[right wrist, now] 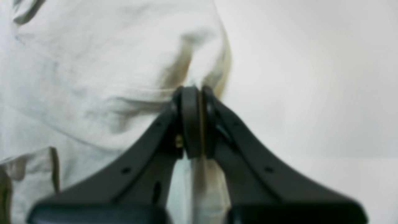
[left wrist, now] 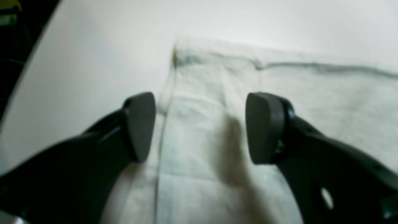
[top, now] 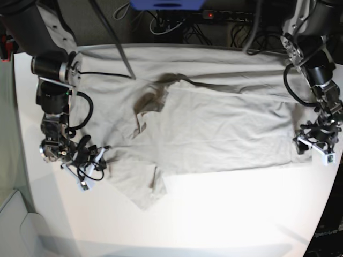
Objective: Layout the t-shirt on the table in an organized manner, then fold the t-shirt properly
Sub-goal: 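Grasp the shirt's hem-side corners with both grippers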
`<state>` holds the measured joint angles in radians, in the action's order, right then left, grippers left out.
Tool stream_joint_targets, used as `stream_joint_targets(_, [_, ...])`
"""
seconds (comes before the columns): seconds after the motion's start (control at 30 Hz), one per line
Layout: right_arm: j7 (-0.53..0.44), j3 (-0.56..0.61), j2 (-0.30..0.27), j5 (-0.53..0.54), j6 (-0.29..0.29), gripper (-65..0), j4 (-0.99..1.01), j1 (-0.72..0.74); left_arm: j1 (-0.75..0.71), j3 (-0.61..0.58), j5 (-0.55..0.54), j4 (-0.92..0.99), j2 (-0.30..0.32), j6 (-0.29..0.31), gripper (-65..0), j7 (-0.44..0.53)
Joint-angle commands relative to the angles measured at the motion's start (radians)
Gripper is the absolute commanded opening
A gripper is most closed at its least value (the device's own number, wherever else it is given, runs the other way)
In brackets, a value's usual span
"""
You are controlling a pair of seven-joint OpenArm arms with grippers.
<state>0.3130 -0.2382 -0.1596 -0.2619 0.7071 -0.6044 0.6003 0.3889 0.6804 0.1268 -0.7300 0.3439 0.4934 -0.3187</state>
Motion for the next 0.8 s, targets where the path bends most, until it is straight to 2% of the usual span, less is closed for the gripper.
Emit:
stream_joint_targets(0.0, [0.024,0.003,-0.005,-0.012,-0.009,-63.4,-0.004,0.019,0.034,0.002,-0.013,0.022,0.027,-0.003,-20.5,0.046])
stream_joint_targets(0.2, [0.025,0.003,-0.022,-0.012,-0.009,-63.4,-0.004,0.019,0.129,-0.006,-0.005,0.283,0.074,-0.003,-20.5,0.172])
stream_joint_targets(0.47, [0.025,0.001,-0.039,-0.012,-0.009,-63.4,-0.004,0.000,0.146,-0.006,-0.003,0.338,0.083,-0.008,-20.9,0.189])
stream_joint_targets(0.6, [0.025,0.003,-0.039,-0.012,-0.009,-63.4,-0.004,0.000,0.146,-0.009,-0.003,0.339,0.085,-0.104,-21.1,0.189])
stream_joint_targets(0.67, [0.025,0.003,-0.039,-0.012,-0.009,-63.4,-0.004,0.000,0.146,-0.026,-0.003,0.339,0.086,-0.127,-21.5,0.184])
stream_joint_targets(0.73, [0.025,0.003,-0.039,-0.012,-0.009,-63.4,-0.004,-0.001,0.146,-0.081,-0.003,0.339,0.086,-0.127,-25.9,0.183])
stream_joint_targets(0.77, [0.025,0.003,-0.039,-0.012,-0.009,-63.5,-0.004,-0.001,0.146,-0.115,-0.003,0.339,0.086,-0.129,-30.5,0.183])
